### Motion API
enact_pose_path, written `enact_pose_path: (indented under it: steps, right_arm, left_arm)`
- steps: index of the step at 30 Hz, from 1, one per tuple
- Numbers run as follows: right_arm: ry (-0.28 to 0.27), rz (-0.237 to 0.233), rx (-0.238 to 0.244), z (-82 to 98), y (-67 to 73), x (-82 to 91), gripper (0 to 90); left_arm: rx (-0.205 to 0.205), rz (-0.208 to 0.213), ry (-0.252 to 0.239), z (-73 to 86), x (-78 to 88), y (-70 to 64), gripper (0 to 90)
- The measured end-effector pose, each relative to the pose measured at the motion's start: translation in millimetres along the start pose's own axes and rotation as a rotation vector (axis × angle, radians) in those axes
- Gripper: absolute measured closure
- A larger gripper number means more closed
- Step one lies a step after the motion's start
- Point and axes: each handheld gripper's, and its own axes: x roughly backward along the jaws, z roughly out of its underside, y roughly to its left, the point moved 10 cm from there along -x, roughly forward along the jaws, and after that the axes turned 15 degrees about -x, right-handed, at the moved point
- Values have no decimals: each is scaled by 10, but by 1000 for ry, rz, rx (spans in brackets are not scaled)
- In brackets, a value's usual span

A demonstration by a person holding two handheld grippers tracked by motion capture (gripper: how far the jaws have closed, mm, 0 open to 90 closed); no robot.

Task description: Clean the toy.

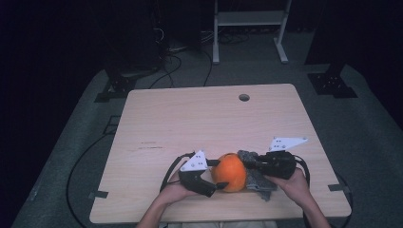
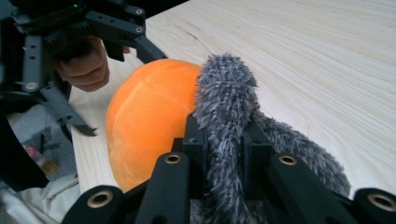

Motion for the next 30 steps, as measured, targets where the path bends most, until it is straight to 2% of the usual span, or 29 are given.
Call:
enact_pose_path:
  steps: [2, 4, 5, 7, 9, 12, 15, 17, 18, 20, 21, 23, 25, 27, 28, 29, 30]
  right_arm:
    - [-3, -11, 11, -5, 23, -7, 754]
    - [-7, -21, 30, -27, 95, -8, 755]
    - [-15, -27, 46, -50, 146, 1, 756]
    - [-29, -48, 85, -92, 267, 32, 755]
    - [-36, -63, 109, -99, 313, 38, 758]
    - [-9, -33, 66, -32, 155, 10, 762]
    - [23, 39, 21, 57, -63, 8, 761]
    - [-6, 6, 20, 20, 7, 48, 761]
    - [-26, -18, 40, -27, 92, 73, 761]
    - [-64, -71, 79, -117, 301, 103, 758]
    - [-70, -80, 97, -137, 370, 94, 755]
    - [-51, -47, 114, -111, 357, 37, 755]
    - [-4, 8, 82, -4, 182, -52, 759]
    - [18, 30, 39, 47, 53, -62, 759]
    - [17, 40, 45, 37, 50, -37, 760]
    - [3, 30, 53, 8, 96, -10, 759]
    - [-15, -5, 54, -27, 182, 14, 760]
  left_arm:
    - [27, -34, 29, 27, -45, 61, 176]
    - [45, -27, 40, 58, -96, 66, 134]
    - [42, -25, 33, 64, -108, 59, 145]
    - [21, -48, 25, 73, -106, 56, 240]
    - [8, -56, 29, 68, -88, 56, 310]
    - [26, -38, 15, 56, -28, 63, 350]
    - [60, -34, -13, 49, 29, 92, 359]
    - [90, -33, -29, 7, 59, 112, 363]
    - [111, -36, -33, -20, 70, 122, 363]
    - [153, -47, -17, -59, 77, 141, 359]
    - [149, -53, 3, -60, 71, 138, 356]
    - [134, -92, 65, 7, 39, 156, 353]
    - [170, -102, 55, 44, 19, 169, 354]
    - [188, -120, 47, 47, 16, 189, 355]
    - [190, -127, 51, 49, 11, 194, 353]
    - [193, -136, 49, 48, -2, 201, 348]
    - [203, -141, 44, 43, -17, 205, 345]
